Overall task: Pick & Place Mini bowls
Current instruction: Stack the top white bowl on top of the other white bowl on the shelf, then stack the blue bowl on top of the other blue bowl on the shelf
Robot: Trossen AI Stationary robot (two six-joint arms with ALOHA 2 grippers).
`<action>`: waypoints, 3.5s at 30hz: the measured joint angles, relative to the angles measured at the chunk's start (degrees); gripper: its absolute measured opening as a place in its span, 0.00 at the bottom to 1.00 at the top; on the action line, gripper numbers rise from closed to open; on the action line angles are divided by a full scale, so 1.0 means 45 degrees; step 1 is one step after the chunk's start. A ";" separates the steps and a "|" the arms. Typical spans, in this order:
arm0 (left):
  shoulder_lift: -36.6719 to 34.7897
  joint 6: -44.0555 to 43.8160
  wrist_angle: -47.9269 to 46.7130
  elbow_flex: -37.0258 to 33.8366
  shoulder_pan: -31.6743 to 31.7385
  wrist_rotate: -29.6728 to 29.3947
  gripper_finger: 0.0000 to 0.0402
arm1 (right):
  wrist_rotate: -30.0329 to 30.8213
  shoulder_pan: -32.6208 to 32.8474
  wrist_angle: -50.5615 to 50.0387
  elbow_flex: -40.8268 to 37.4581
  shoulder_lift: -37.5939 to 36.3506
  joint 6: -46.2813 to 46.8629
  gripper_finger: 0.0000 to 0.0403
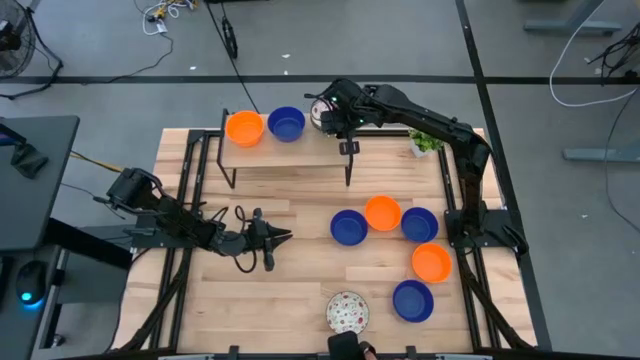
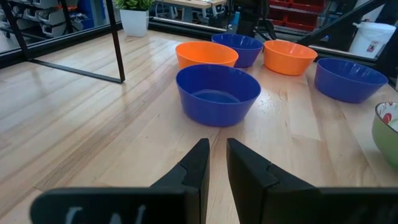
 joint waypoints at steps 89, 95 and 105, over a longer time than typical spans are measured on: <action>0.1623 0.8126 -1.2137 0.9557 0.4099 0.9887 0.47 | 0.2918 1.0992 1.4313 -1.9348 -1.1351 1.3270 0.00; 0.3555 0.9455 -1.3466 1.1514 0.4323 1.0086 0.51 | 0.3395 1.1181 1.6104 -2.0122 -1.1380 1.2931 0.00; 0.4313 1.0324 -1.4261 1.2179 0.4342 1.0092 0.38 | 0.3429 1.1176 1.6199 -2.0186 -1.1380 1.2808 0.02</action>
